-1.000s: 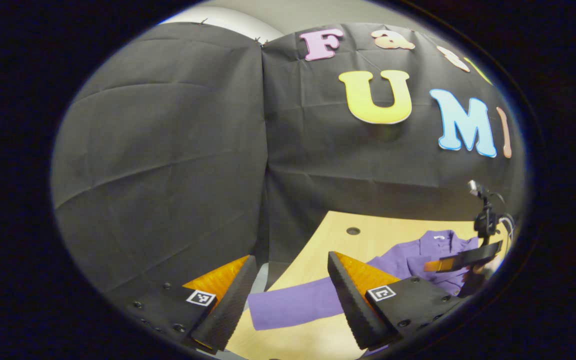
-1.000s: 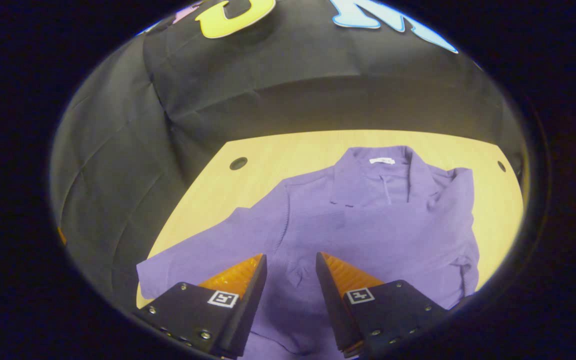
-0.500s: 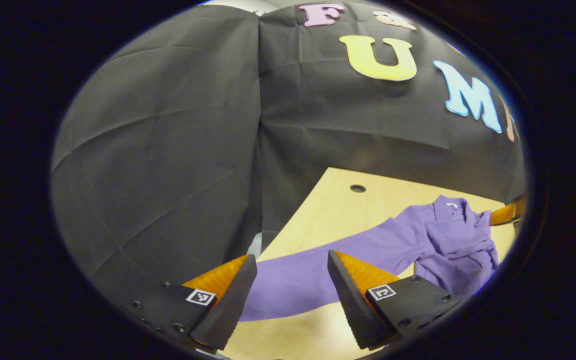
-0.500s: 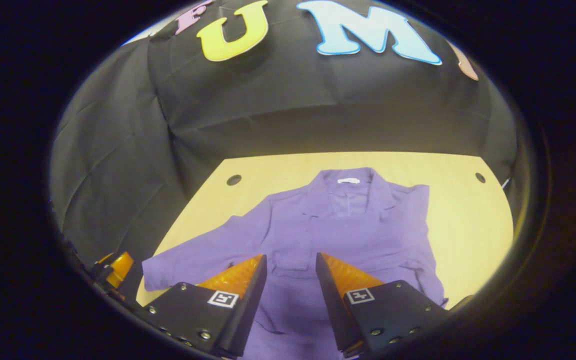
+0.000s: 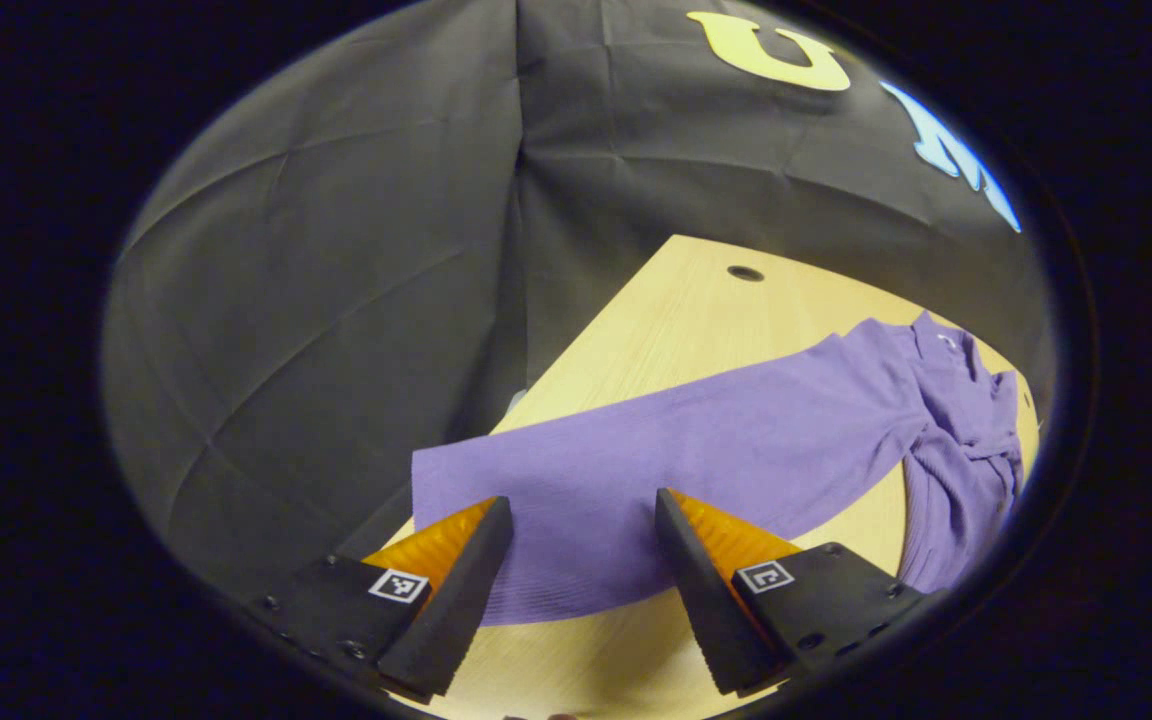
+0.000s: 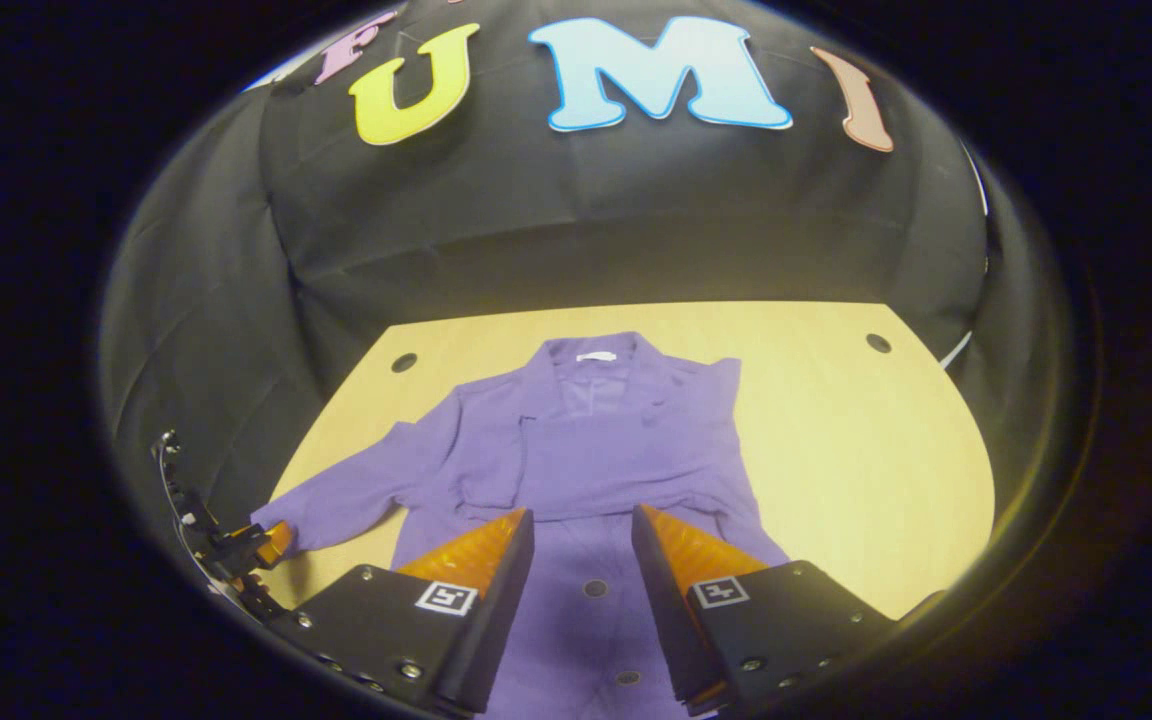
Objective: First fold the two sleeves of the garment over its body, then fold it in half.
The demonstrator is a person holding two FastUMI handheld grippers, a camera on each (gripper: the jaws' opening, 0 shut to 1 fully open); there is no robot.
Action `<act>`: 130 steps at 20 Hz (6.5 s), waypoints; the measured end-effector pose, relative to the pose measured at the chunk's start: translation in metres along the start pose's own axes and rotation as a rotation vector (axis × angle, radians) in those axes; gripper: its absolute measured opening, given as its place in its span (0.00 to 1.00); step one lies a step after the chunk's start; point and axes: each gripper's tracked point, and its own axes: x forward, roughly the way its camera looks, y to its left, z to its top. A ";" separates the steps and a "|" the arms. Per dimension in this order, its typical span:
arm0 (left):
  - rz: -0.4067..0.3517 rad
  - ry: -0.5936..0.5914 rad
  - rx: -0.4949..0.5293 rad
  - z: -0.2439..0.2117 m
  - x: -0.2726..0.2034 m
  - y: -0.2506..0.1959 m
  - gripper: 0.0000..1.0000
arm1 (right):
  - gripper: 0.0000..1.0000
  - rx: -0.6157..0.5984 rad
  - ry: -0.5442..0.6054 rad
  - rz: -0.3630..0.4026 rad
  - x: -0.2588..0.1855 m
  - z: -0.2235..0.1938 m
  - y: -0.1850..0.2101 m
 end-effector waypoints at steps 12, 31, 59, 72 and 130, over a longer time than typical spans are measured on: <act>-0.043 0.001 -0.001 -0.003 0.004 -0.019 0.75 | 0.63 0.008 0.016 -0.001 -0.003 -0.010 -0.011; -0.161 -0.061 0.110 0.086 -0.012 -0.153 0.07 | 0.63 0.129 -0.010 -0.049 -0.019 -0.019 -0.077; -0.676 -0.082 0.451 0.042 -0.098 -0.633 0.07 | 0.58 0.369 0.063 -0.202 -0.060 -0.094 -0.267; -0.659 0.001 0.438 0.025 -0.102 -0.617 0.81 | 0.63 0.345 0.085 -0.162 -0.056 -0.100 -0.262; -0.379 0.170 0.361 -0.109 -0.165 -0.304 0.08 | 0.01 0.167 0.362 0.027 -0.020 -0.191 -0.136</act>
